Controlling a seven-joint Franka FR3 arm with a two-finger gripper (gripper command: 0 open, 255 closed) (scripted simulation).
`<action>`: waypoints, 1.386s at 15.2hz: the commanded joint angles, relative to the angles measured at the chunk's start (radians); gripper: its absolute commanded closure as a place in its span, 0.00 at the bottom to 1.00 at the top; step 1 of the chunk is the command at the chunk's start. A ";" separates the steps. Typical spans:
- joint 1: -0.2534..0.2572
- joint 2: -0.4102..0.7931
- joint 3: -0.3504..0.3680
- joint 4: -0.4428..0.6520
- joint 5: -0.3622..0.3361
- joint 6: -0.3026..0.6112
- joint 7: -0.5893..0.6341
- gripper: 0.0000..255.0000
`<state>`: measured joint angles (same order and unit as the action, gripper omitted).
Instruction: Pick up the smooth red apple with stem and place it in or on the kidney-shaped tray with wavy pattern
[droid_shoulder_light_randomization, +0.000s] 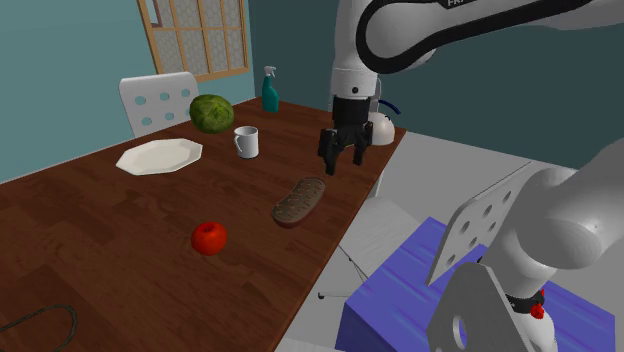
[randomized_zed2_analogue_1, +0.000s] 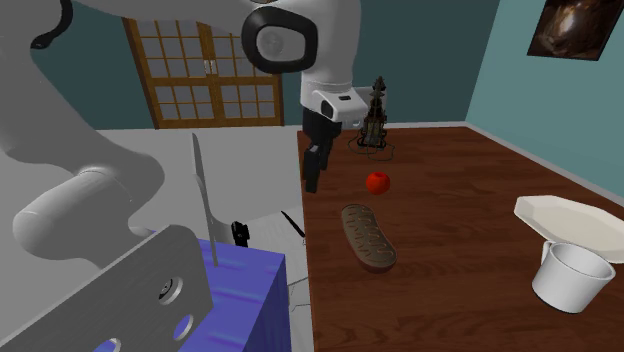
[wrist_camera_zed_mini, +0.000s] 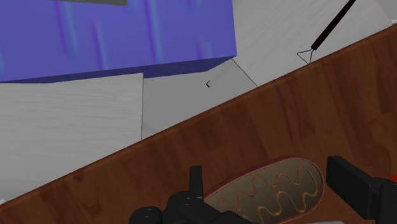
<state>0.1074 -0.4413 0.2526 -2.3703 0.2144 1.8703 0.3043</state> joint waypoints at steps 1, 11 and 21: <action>0.008 0.066 0.029 0.034 0.006 0.039 0.029 0.00; 0.055 0.408 0.156 0.261 -0.048 0.183 0.203 0.00; 0.171 0.787 0.195 0.611 -0.207 0.217 0.388 0.00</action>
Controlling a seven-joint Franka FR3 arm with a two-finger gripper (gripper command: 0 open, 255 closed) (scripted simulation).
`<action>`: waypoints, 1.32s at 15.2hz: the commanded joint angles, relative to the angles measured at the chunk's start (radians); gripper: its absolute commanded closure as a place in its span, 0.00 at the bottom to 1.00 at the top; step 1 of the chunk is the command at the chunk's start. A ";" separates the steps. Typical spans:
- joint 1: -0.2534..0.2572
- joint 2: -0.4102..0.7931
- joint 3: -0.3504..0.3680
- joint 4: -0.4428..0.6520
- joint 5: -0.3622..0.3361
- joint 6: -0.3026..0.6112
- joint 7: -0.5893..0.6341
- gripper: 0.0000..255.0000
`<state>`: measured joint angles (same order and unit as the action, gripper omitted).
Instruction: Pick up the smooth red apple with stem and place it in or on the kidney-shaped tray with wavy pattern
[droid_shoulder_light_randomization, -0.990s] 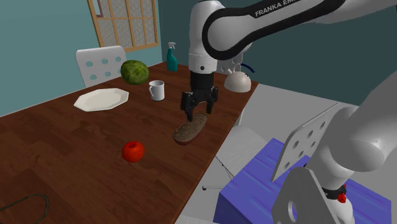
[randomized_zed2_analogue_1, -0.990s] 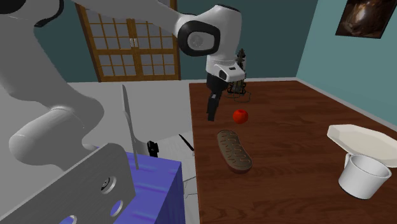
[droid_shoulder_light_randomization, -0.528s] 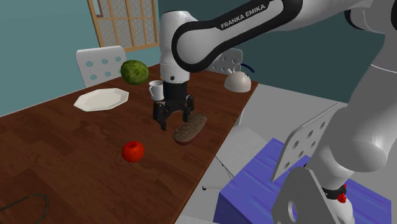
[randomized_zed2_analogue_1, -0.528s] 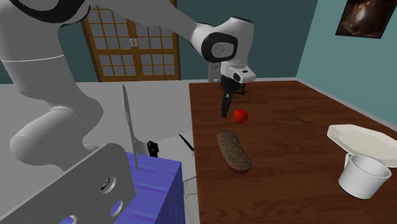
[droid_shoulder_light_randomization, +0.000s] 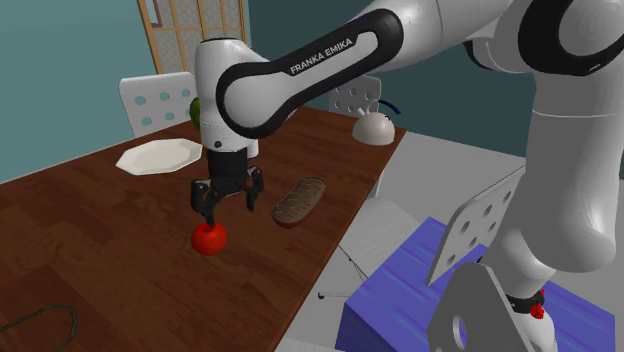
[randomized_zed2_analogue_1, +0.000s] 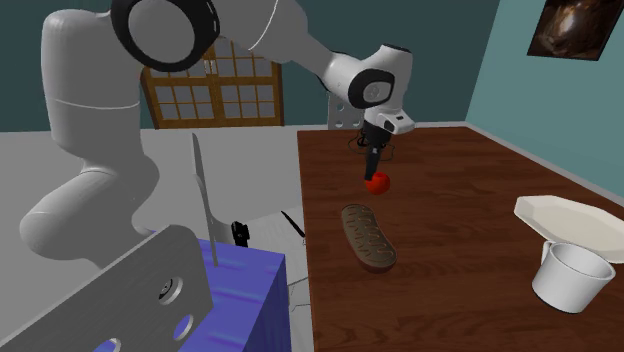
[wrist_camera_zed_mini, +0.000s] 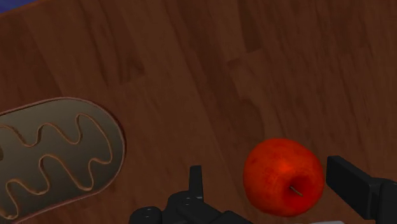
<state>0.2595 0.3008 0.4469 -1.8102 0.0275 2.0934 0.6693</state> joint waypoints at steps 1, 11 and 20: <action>0.036 0.084 -0.001 0.095 -0.036 -0.010 0.038 0.00; 0.070 0.168 -0.012 0.101 -0.069 0.067 0.063 0.00; 0.070 0.168 -0.012 0.101 -0.069 0.067 0.063 1.00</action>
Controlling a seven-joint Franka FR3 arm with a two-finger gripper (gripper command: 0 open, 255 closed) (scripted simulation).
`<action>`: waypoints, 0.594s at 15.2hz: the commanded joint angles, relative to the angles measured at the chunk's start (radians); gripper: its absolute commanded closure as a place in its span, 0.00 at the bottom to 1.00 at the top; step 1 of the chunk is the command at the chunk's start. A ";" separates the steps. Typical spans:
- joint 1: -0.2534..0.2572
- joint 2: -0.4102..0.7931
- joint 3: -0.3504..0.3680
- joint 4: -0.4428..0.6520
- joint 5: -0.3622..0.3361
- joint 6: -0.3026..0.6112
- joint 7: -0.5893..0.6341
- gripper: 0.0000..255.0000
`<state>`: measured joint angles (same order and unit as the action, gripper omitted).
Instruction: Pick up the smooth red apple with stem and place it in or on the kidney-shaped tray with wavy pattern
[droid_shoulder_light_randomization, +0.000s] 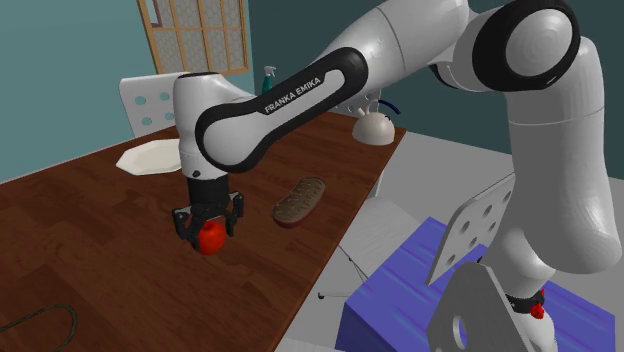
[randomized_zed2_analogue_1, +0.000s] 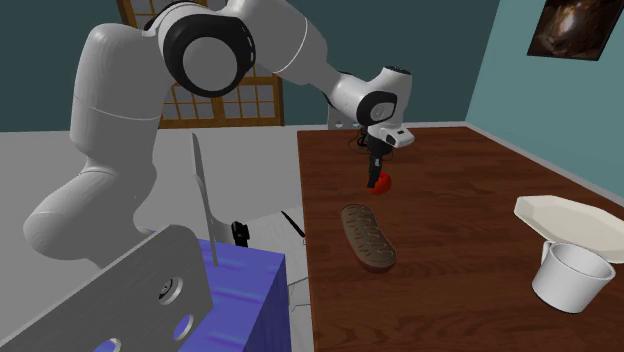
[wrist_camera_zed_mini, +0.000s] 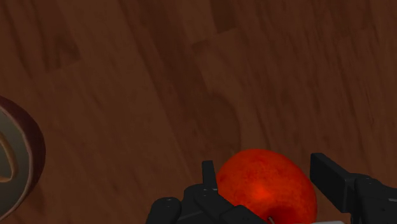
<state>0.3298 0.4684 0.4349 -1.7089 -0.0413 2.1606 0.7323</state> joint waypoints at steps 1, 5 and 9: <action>0.000 0.001 0.000 -0.001 0.000 0.000 0.000 1.00; -0.001 0.000 0.000 -0.003 0.000 0.001 0.000 1.00; -0.001 -0.006 0.001 0.004 0.002 -0.011 0.000 1.00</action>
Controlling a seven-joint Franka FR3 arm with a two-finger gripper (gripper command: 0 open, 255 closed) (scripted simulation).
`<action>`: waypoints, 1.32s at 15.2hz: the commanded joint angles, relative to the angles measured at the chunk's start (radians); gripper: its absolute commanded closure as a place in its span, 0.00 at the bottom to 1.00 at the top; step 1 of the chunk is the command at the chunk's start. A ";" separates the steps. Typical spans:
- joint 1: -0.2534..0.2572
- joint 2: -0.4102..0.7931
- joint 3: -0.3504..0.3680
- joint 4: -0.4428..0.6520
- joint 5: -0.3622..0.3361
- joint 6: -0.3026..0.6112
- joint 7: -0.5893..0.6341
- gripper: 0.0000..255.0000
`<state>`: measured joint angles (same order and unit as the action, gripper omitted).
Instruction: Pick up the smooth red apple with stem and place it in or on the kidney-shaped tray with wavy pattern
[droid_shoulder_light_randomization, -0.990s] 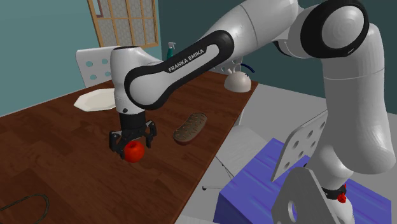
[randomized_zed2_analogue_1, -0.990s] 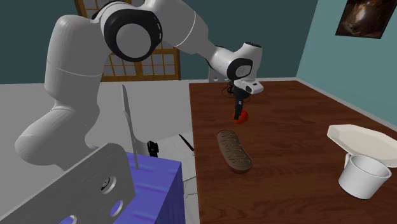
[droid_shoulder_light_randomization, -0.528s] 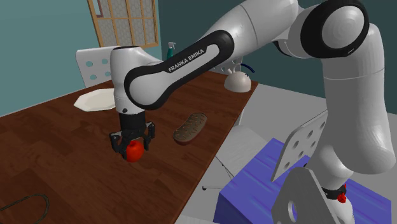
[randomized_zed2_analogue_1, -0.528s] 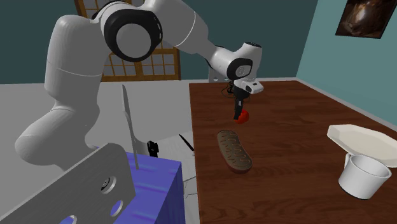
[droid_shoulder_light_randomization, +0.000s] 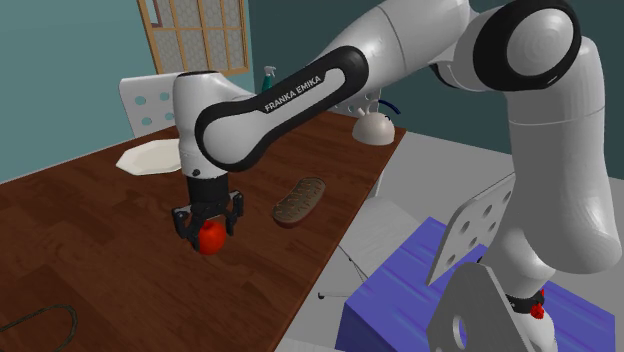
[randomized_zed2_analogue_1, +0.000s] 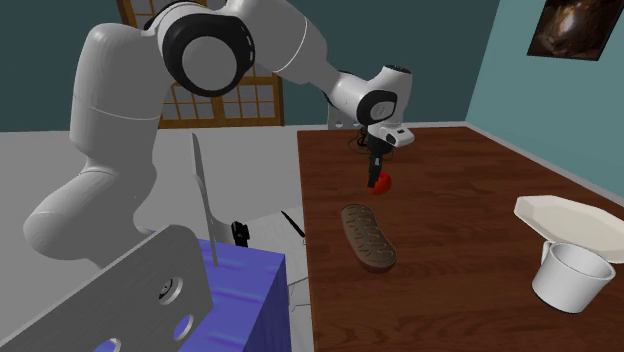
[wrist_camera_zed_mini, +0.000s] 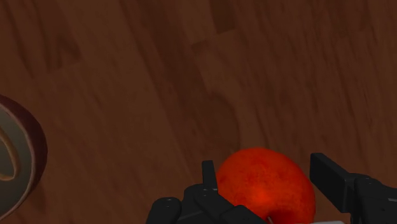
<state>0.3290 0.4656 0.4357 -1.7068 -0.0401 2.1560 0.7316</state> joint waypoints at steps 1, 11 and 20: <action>-0.001 -0.009 0.002 0.007 0.003 -0.017 0.000 1.00; -0.008 -0.059 0.013 0.074 0.023 -0.130 0.001 1.00; -0.009 -0.088 0.020 0.156 0.033 -0.239 0.006 1.00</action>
<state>0.3176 0.3807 0.4542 -1.5612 -0.0076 1.9308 0.7333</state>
